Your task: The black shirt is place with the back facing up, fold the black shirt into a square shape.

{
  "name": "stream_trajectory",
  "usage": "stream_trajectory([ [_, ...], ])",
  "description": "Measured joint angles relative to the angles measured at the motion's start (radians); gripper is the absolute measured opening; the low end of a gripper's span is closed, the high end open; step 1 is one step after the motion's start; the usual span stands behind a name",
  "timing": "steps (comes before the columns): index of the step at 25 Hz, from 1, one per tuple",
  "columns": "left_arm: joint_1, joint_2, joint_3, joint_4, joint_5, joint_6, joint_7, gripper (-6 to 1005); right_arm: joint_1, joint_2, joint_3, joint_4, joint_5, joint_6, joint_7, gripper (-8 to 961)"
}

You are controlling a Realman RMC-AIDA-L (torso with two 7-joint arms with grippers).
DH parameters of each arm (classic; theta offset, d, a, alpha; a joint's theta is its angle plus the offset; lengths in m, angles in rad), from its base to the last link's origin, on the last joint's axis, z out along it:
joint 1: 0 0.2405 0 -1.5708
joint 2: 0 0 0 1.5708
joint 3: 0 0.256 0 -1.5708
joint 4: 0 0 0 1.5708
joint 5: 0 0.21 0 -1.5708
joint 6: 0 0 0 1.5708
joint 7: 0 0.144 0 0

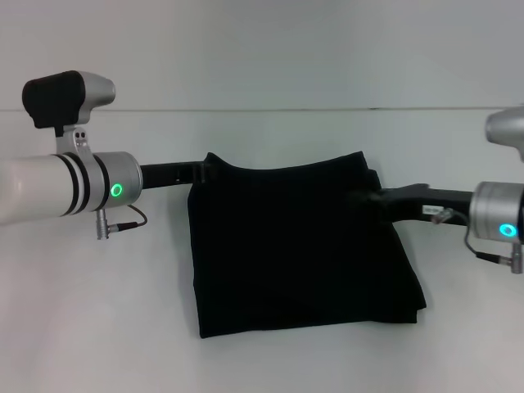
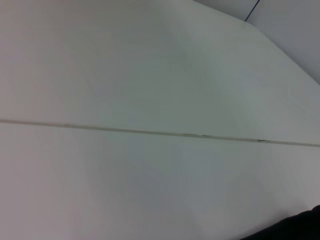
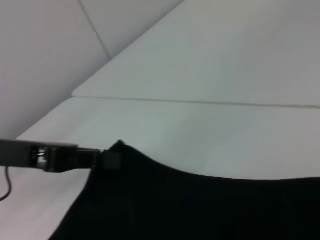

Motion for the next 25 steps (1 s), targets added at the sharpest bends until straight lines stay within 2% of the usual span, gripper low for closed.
stream_trajectory([
  [5, -0.002, -0.001, 0.0, -0.002, 0.0, -0.011, 0.001, 48, -0.021, -0.02, 0.0, -0.016, -0.003, -0.022, 0.034, 1],
  [8, -0.002, -0.003, 0.001, -0.002, 0.0, -0.011, 0.004, 49, -0.026, -0.025, -0.002, -0.013, -0.005, -0.024, 0.041, 1],
  [14, -0.019, -0.003, 0.002, -0.001, -0.005, -0.012, 0.005, 50, -0.043, -0.016, 0.014, -0.045, 0.0, -0.031, 0.036, 2],
  [25, -0.071, 0.001, 0.002, -0.001, -0.001, -0.045, 0.005, 52, -0.034, -0.002, 0.021, -0.059, 0.002, -0.035, 0.022, 2],
])
